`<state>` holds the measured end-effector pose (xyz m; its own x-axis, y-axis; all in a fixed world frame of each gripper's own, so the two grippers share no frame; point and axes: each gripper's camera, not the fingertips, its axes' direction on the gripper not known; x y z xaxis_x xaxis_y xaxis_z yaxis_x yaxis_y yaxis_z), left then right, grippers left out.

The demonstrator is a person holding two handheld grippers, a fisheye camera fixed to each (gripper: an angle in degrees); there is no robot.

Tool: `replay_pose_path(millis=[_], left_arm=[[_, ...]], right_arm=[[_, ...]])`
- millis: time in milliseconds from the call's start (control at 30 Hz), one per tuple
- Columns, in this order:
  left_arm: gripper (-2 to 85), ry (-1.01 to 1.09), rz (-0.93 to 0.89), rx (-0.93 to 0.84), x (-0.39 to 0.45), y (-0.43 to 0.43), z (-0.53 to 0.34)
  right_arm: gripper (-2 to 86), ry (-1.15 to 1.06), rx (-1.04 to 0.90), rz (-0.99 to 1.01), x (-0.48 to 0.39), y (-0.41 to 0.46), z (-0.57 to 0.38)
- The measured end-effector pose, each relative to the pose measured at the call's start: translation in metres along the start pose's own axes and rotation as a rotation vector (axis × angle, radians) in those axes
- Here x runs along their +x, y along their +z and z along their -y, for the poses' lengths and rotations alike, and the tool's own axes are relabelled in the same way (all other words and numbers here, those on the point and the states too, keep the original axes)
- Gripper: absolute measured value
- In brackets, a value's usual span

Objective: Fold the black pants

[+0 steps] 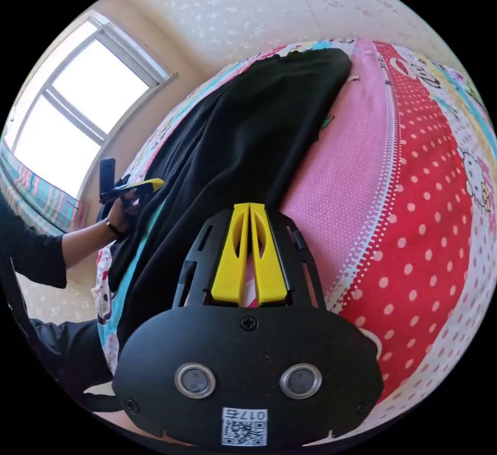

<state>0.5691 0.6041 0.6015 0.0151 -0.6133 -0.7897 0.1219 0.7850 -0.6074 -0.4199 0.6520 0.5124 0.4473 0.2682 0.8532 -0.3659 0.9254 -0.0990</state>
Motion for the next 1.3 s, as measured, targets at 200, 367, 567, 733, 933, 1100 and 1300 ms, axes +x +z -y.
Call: replay_pose_path(millis=[200,367,567,733,933,1100,1300], left_arm=[[-1.0,-0.063,-0.271,0.027,-0.042,-0.002,0.015],[-1.0,-0.076,-0.466,0.202,-0.066,-0.019,0.003],[-1.0,0.096,-0.497,0.147,-0.045,-0.016,0.013],[-1.0,0.21,-0.543,0.238,-0.034,-0.032,0.0],[-1.0,0.464,-0.439,0.302,0.011,-0.049,-0.023],[-0.3,0.555,-0.348,0.354,0.033,-0.057,-0.039],[6.7,0.326,-0.363,0.464,0.045,-0.118,-0.097]], right_arm=[[0.4,0.09,0.008,0.25,0.073,-0.059,-0.028],[0.4,0.057,0.015,0.24,0.094,-0.112,-0.054],[1.4,0.015,0.036,0.217,0.109,-0.171,-0.085],[2.4,-0.075,0.062,0.155,0.102,-0.217,-0.111],[3.6,-0.281,0.135,-0.121,0.055,-0.269,-0.153],[9.1,-0.005,0.48,-0.354,0.058,-0.349,-0.211],[11.0,0.353,0.582,-0.222,0.014,-0.443,-0.344]])
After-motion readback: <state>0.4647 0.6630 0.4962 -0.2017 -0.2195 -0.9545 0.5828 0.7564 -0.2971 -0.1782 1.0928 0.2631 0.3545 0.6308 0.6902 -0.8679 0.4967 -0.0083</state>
